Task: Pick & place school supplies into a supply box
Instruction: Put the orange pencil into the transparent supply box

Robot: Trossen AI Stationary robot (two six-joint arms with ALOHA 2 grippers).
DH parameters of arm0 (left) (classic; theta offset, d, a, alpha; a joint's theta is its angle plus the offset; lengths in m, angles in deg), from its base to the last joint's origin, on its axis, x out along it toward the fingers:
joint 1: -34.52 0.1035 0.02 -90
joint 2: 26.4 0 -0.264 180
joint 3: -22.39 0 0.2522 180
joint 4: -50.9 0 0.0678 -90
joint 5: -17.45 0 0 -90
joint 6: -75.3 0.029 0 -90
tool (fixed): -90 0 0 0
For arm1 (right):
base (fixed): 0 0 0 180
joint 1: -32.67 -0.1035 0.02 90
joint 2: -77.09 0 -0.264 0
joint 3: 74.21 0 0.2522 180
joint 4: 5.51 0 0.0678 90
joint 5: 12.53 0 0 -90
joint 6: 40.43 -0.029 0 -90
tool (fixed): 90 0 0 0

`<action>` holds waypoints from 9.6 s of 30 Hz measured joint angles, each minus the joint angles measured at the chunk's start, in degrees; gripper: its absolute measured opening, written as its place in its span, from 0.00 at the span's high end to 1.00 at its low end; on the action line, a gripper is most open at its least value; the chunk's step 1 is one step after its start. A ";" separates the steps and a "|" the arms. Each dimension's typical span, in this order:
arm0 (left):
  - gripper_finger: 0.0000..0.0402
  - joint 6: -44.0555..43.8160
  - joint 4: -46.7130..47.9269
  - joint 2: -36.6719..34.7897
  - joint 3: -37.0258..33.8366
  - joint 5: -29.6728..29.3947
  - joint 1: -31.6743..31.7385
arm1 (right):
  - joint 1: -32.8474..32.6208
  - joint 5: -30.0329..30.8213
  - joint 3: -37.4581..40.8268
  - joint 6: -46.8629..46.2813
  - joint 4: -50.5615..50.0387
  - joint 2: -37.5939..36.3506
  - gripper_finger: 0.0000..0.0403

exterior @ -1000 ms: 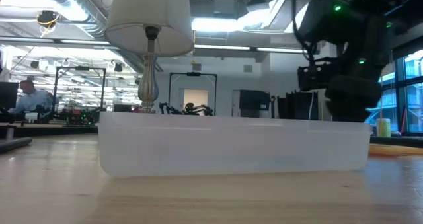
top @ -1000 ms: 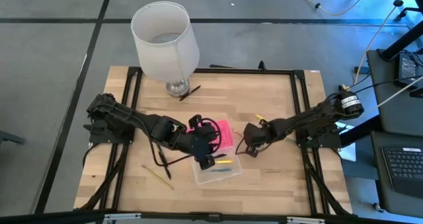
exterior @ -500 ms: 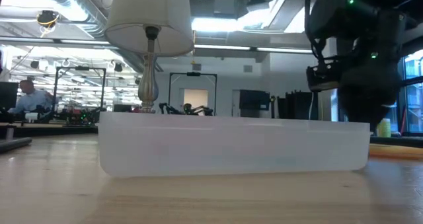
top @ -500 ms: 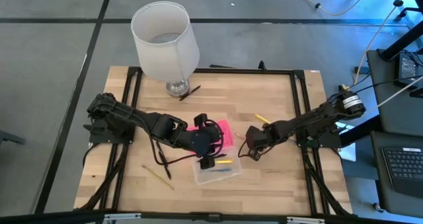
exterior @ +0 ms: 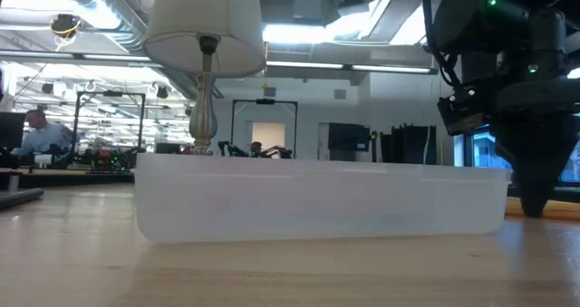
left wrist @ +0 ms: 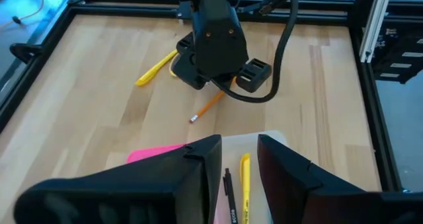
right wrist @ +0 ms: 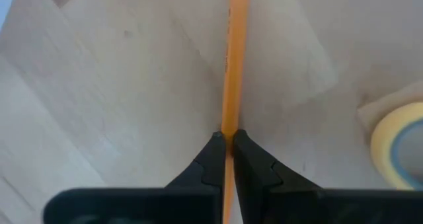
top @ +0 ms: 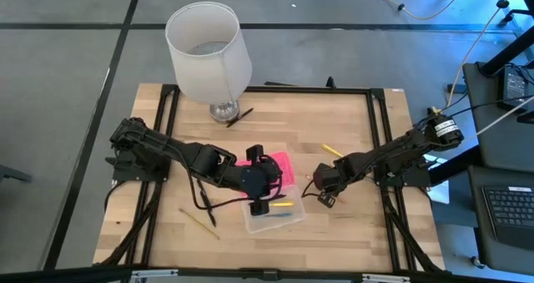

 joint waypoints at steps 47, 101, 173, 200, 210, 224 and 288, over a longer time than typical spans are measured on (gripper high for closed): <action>0.78 1.42 0.11 0.00 0.00 -0.04 0.02 | 0.19 5.25 -5.50 9.21 -8.36 0.35 0.72; 0.78 3.67 2.40 0.00 0.00 -0.02 0.02 | 3.32 10.31 -5.61 37.62 6.53 -10.73 0.53; 0.78 3.48 5.61 0.00 0.00 -0.04 0.05 | 8.24 2.41 -14.17 39.24 1.73 13.13 0.97; 0.78 -0.97 6.38 -3.16 0.00 0.26 -0.44 | 8.11 1.73 -40.68 43.81 -16.38 11.41 0.98; 0.78 -4.32 8.26 -4.83 0.00 -0.16 -2.71 | 7.34 1.83 -42.68 49.47 -19.66 11.39 0.96; 0.78 0.49 8.33 -3.96 -0.02 -5.49 -1.10 | 2.10 0.02 -30.15 19.54 -37.72 11.23 0.74; 0.78 12.44 -10.29 -18.80 -25.35 4.92 -2.64 | -34.64 1.76 -39.60 -85.45 -23.79 26.84 0.51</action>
